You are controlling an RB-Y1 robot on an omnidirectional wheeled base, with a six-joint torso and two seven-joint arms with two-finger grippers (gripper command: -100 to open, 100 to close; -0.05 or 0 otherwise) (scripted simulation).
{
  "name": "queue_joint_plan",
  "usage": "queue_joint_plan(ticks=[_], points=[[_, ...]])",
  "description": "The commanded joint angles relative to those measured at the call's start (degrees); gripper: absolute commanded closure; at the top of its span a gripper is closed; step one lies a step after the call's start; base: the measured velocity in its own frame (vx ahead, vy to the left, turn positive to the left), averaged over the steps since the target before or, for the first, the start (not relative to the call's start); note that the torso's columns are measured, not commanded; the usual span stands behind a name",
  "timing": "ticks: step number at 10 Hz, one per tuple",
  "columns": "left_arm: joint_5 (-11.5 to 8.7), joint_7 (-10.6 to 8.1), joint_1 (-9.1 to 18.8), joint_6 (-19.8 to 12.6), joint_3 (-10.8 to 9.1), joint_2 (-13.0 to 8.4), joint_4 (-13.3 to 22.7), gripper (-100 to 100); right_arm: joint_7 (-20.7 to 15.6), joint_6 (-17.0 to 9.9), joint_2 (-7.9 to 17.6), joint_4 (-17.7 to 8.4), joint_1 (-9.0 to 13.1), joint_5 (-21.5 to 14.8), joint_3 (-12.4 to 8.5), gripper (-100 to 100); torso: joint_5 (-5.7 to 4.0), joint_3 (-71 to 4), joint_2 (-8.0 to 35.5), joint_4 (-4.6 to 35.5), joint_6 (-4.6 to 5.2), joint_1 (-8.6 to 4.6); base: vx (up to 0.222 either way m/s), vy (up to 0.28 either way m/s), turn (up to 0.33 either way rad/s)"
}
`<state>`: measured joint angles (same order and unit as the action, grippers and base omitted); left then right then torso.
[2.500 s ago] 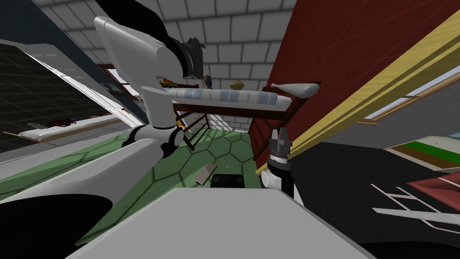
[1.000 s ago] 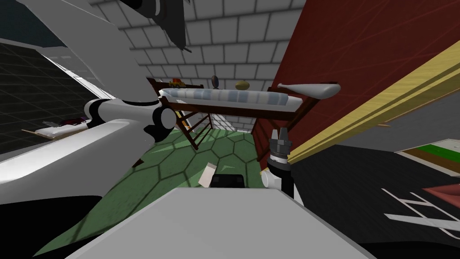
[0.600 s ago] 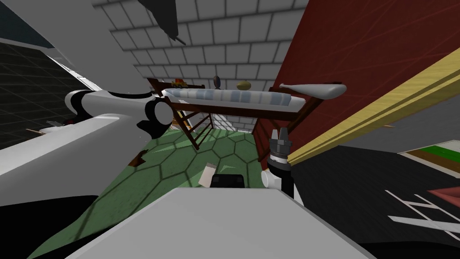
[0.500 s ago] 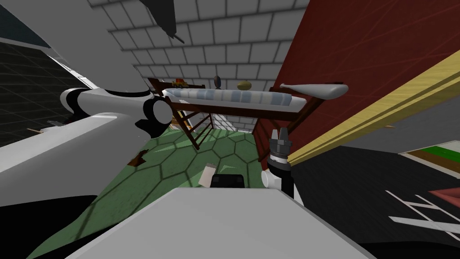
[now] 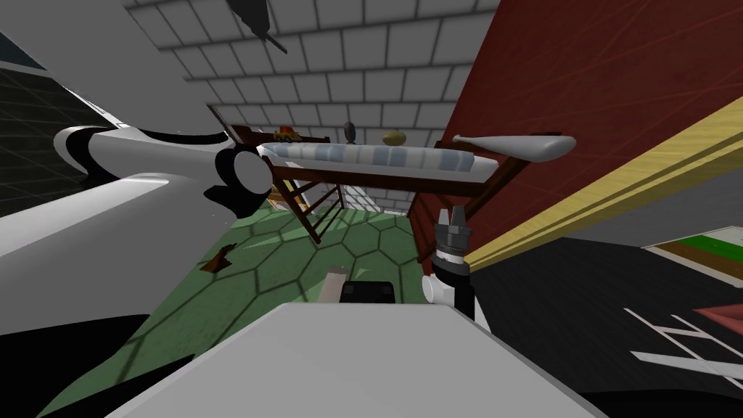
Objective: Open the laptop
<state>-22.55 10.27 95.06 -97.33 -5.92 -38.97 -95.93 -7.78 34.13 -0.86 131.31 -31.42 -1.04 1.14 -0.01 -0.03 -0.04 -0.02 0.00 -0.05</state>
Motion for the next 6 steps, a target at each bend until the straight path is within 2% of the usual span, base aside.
queue_joint_plan(ticks=[1,5,6], points=[[-0.80,0.11,3.15,-3.46,-0.36,-1.21,0.08,-100,0.00,0.00,0.00,0.00,0.00,0.00,0.00,0,0.02,0.05,0.07,0.03,0.00,0.06,0.085,-0.005,-0.016],[-2.18,0.38,8.85,-9.13,-0.96,-3.34,0.56,-100,0.00,0.00,0.00,0.00,0.00,0.00,0.00,0,0.02,0.05,0.09,0.02,0.00,0.06,0.083,-0.006,-0.015],[-2.18,0.38,8.85,-9.17,-0.96,-3.34,0.56,-100,0.00,0.00,0.00,0.00,0.00,0.00,0.00,0,0.01,0.04,0.06,0.03,0.00,0.04,0.061,-0.007,-0.003]])
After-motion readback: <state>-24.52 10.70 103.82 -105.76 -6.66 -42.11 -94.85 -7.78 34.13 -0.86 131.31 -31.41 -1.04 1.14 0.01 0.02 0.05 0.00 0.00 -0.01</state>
